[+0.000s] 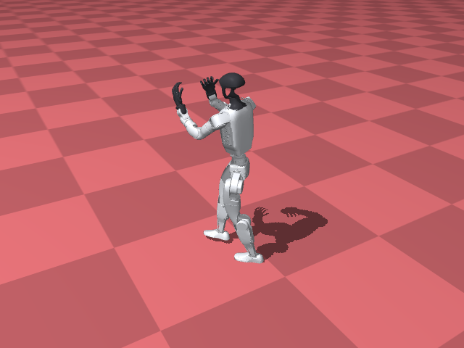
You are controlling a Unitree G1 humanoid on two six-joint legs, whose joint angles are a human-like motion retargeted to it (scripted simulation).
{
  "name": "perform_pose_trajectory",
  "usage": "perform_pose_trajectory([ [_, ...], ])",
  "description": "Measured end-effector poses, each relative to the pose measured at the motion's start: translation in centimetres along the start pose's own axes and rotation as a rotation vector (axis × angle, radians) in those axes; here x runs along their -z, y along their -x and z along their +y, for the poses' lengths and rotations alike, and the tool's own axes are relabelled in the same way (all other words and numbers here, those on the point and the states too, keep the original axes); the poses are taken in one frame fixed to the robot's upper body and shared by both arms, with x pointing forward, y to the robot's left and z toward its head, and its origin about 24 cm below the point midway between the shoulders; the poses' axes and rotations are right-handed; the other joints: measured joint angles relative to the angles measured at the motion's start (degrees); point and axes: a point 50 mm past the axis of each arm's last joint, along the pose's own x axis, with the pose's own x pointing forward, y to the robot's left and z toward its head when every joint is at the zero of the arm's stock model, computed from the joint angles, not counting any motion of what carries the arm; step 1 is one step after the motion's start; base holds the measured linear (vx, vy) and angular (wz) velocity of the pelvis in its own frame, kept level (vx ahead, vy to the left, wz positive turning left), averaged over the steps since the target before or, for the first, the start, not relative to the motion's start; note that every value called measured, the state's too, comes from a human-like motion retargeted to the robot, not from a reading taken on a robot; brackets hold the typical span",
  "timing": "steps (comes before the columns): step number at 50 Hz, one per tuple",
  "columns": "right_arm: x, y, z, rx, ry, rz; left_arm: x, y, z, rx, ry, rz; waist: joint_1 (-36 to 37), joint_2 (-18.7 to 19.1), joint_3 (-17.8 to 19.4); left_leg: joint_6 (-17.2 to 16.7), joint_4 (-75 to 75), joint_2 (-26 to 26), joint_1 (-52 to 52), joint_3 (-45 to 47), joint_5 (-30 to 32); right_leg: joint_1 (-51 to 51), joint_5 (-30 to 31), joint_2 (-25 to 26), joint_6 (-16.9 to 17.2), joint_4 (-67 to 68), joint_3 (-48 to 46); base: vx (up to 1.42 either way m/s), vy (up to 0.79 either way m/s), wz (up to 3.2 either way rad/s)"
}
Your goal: Kungfu
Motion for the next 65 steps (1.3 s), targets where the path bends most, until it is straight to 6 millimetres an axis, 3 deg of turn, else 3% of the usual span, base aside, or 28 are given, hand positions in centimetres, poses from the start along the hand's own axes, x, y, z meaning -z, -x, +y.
perform_pose_trajectory([
  [3, -1.3, -0.3, 0.4, -0.068, 0.045, -0.046, -2.9, -2.4, -1.8, 0.062, 0.019, -0.159, -1.91, 0.08, 1.02, 0.48, -0.73, -0.69, 4.66, -2.38, -1.59, -2.62, 2.41, -1.44, 2.58, -5.53, 2.16, 0.45, -0.25, 0.74],
  [7, -1.7, -0.3, -0.1, -0.106, 0.152, -0.031, -4.5, -3.6, -3.1, 0.032, 0.014, -0.254, -3.38, 1.24, 1.87, 0.42, -0.59, 0.71, 8.82, -4.04, -3.65, -5.11, 0.43, -2.59, -2.46, -8.78, -1.04, 0.54, -0.41, 0.52],
  [10, -1.0, 0.2, -0.8, -0.054, 0.161, 0.008, -4.3, -3.4, -3.8, -0.014, 0.059, -0.257, -5.39, 1.62, 1.62, 0.73, 0.08, 1.15, 11.65, -5.79, -3.87, -4.05, 1.67, -4.92, -4.35, -8.6, -6.96, 0.63, -0.57, 0.78],
  [13, -0.4, 0.7, -2.0, 0.01, 0.162, 0.053, -3.0, -2.4, -3.0, -0.049, 0.004, -0.198, -7.71, 1.24, 0.73, -0.54, 2.93, 0.46, 13.53, -7.94, -1.32, -0.77, 10.27, -5.64, -3.06, -6.25, -6.82, 0.59, -0.54, 0.76],
  [14, -0.1, 1.1, -2.3, 0.027, 0.163, 0.077, -2.0, -1.5, -2.3, -0.051, -0.053, -0.148, -7.9, 1.5, 0.2, -1.53, 4.26, 0.96, 13.89, -7.48, 1.04, 0.74, 7.96, -4.71, -7.09, -5.28, -7.39, 0.81, -0.83, 0.15],
  [15, 0.3, 1.7, -2.6, 0.044, 0.164, 0.106, -0.9, -0.3, -1.6, -0.047, -0.117, -0.085, -7.95, 2.14, -0.39, -2.77, 5.49, 2.08, 14.17, -6.61, 4.06, 2.37, 2.44, -3.31, -13.76, -4.26, -8.7, 0.96, -1.02, 0.17],
  [17, 1.2, 4.4, -3.3, 0.092, 0.19, 0.218, 2.7, 4.0, 0.0, -0.018, -0.23, 0.146, -7.83, 2.84, -3.78, -5.58, 11.74, 3.08, 12.37, -3.43, 16.21, 4.4, -0.67, -2.74, -14.61, -3.19, -10.92, 0.93, -0.92, 0.16],
  [20, 2.5, 11.9, -4.1, 0.18, 0.237, 0.485, 7.4, 14.1, 1.4, 0.139, -0.312, 0.604, -3.85, -0.72, -3.13, -9.03, 31.43, 3.0, 6.31, 5.48, 35.29, 8.34, -4.64, -4.39, -11.03, 0.66, -5.36, 0.62, -0.55, -0.64],
  [22, 3.5, 18.1, -4.3, 0.271, 0.243, 0.754, 7.8, 21.1, 4.2, 0.247, -0.377, 0.894, -3.42, -2.64, -1.58, -7.49, 45.91, 4.8, -0.62, 11.21, 39.84, 12.84, -6.8, -4.63, -10.6, -0.21, -4.89, 0.31, -0.34, -0.5],
  [23, 3.8, 21.9, -3.8, 0.311, 0.225, 0.912, 7.1, 25.1, 5.9, 0.279, -0.412, 1.051, -3.29, -3.32, -1.59, -6.44, 53.41, 6.36, -4.95, 13.07, 35.34, 14.75, -8.04, -3.88, -11.05, -0.68, -4.86, 0.43, -0.51, -0.44],
  [25, 2.8, 29.8, -1.7, 0.383, 0.15, 1.257, 4.0, 32.8, 8.6, 0.324, -0.488, 1.339, -1.36, -3.4, -1.28, -2.87, 65.46, 10.49, -13.85, 16.62, 27.4, 17.14, -8.93, -1.49, -12.34, -1.57, -4.1, 0.55, -0.57, -0.76],
  [26, 1.4, 33.9, -0.1, 0.415, 0.1, 1.454, 1.9, 36.6, 9.5, 0.326, -0.529, 1.479, 0.78, -2.89, -1.26, -1.06, 70.03, 13.29, -19.02, 18.37, 24.94, 17.66, -9.03, 0.31, -13.72, -2.0, -3.1, 0.65, -0.57, -1.16],
  [29, -5.5, 43.0, 6.1, 0.447, -0.087, 1.994, -5.6, 46.2, 10.1, 0.277, -0.568, 1.906, 5.34, -1.24, -0.11, 3.91, 74.79, 19.43, -35.24, 20.26, 20.35, 19.6, -9.86, 5.74, -17.55, -3.08, -1.4, 0.49, -0.39, -1.07],
  [32, -13.7, 47.4, 13.1, 0.376, -0.279, 2.426, -12.8, 52.3, 8.2, 0.196, -0.415, 2.239, 11.69, -0.42, 1.92, 6.22, 60.29, 21.95, -48.26, 22.75, 22.96, 21.65, -9.97, 9.57, -19.67, -3.6, 3.21, 0.36, -0.16, -1.71],
  [35, -19.4, 48.4, 20.6, 0.376, -0.513, 2.665, -18.8, 55.2, 5.6, 0.15, -0.201, 2.412, 19.59, -2.3, 4.08, 1.17, 28.91, 18.8, -53.69, 18.79, 34.12, 24.57, -10.33, 10.05, -21.21, -3.18, 9.55, 0.3, -0.12, -2.02],
  [37, -21.2, 47.8, 24.6, 0.47, -0.69, 2.679, -21.6, 55.9, 4.1, 0.157, -0.105, 2.472, 23.19, -3.98, 5.76, 0.18, 11.54, 17.0, -54.68, 14.0, 35.1, 26.46, -11.07, 9.15, -20.93, -3.13, 12.07, 0.11, -0.1, -1.27],
  [40, -22.8, 45.8, 29.1, 0.662, -0.894, 2.58, -24.9, 56.3, 1.4, 0.237, 0.06, 2.513, 26.31, -5.69, 5.91, 2.54, 6.47, 16.17, -62.23, 12.77, 16.87, 26.88, -12.78, 7.7, -18.17, -4.02, 12.77, 0.22, -0.12, -0.6],
  [41, -22.8, 45.3, 29.8, 0.685, -0.918, 2.552, -25.5, 56.4, 0.6, 0.256, 0.105, 2.516, 26.65, -5.74, 5.65, 2.29, 10.09, 17.7, -63.77, 13.91, 16.81, 26.6, -13.27, 7.57, -17.18, -3.93, 12.86, 0.22, -0.06, -0.54],
  [43, -22.3, 44.8, 30.3, 0.692, -0.946, 2.496, -26.0, 56.3, -1.3, 0.295, 0.212, 2.492, 26.88, -5.89, 5.44, 4.08, 21.52, 20.03, -67.66, 14.46, 18.18, 25.49, -13.86, 7.26, -15.9, -3.27, 13.06, 0.07, 0.0, -0.61],
  [45, -21.3, 44.6, 30.1, 0.612, -0.982, 2.44, -25.8, 56.1, -3.2, 0.355, 0.304, 2.445, 26.72, -7.44, 5.56, 5.04, 36.39, 20.15, -68.81, 16.3, 18.85, 24.53, -13.51, 5.64, -16.78, -2.22, 14.88, 0.08, -0.03, -0.68],
  [47, -20.7, 44.4, 30.0, 0.522, -1.025, 2.4, -25.7, 55.8, -3.9, 0.414, 0.333, 2.421, 25.55, -7.45, 5.31, 4.83, 47.16, 21.95, -67.87, 19.24, 17.91, 24.6, -13.79, 6.15, -18.95, -1.76, 16.1, 0.17, -0.11, -0.03],
  [50, -19.2, 44.0, 30.0, 0.376, -1.046, 2.362, -25.3, 55.6, -4.0, 0.53, 0.343, 2.395, 21.51, -5.73, 3.89, 7.79, 67.51, 27.27, -66.45, 21.72, 15.79, 24.54, -15.56, 8.98, -21.46, -1.31, 14.85, 0.29, -0.22, 0.48],
  [53, -18.0, 43.8, 30.7, 0.402, -0.989, 2.358, -25.1, 55.5, -2.6, 0.675, 0.326, 2.414, 20.17, -3.31, 0.87, 6.22, 84.42, 32.79, -62.82, 20.23, 13.73, 23.45, -16.22, 12.23, -22.34, -1.7, 14.5, 0.33, -0.3, 0.19],
  [55, -17.5, 43.8, 30.9, 0.374, -0.969, 2.365, -24.6, 55.5, -0.6, 0.78, 0.237, 2.449, 19.12, -2.58, -0.68, 2.92, 93.36, 33.22, -59.27, 19.09, 13.64, 22.89, -16.98, 13.1, -22.25, -2.1, 14.0, 0.29, -0.35, 0.34],
  [57, -18.0, 43.8, 30.8, 0.288, -0.972, 2.401, -23.5, 55.2, 2.3, 0.821, -0.003, 2.486, 16.49, -2.61, -2.25, -1.32, 99.98, 29.32, -56.88, 17.63, 14.52, 22.13, -17.7, 12.71, -21.4, -2.76, 13.06, 0.15, -0.22, 0.79],
  [59, -18.6, 43.8, 31.2, 0.27, -0.986, 2.425, -21.7, 54.4, 5.4, 0.749, -0.298, 2.473, 13.67, -2.6, -4.25, -4.02, 103.79, 24.58, -54.55, 17.24, 15.16, 21.35, -18.27, 11.49, -20.03, -3.38, 11.66, 0.25, -0.09, 0.88],
  [62, -19.9, 44.1, 32.3, 0.433, -0.978, 2.52, -16.9, 51.3, 9.7, 0.508, -0.612, 2.299, 10.9, -3.18, -6.85, -5.26, 105.01, 19.59, -51.04, 18.18, 15.01, 20.52, -18.94, 9.35, -18.33, -3.42, 9.97, 0.3, -0.04, 0.81],
  [65, -20.3, 44.6, 33.2, 0.753, -0.924, 2.597, -9.4, 45.0, 12.7, 0.273, -0.648, 1.959, 9.43, -3.96, -7.57, -4.14, 101.8, 16.54, -49.62, 18.19, 14.87, 20.92, -19.83, 7.98, -16.79, -3.29, 8.61, 0.23, -0.04, 0.72],
])
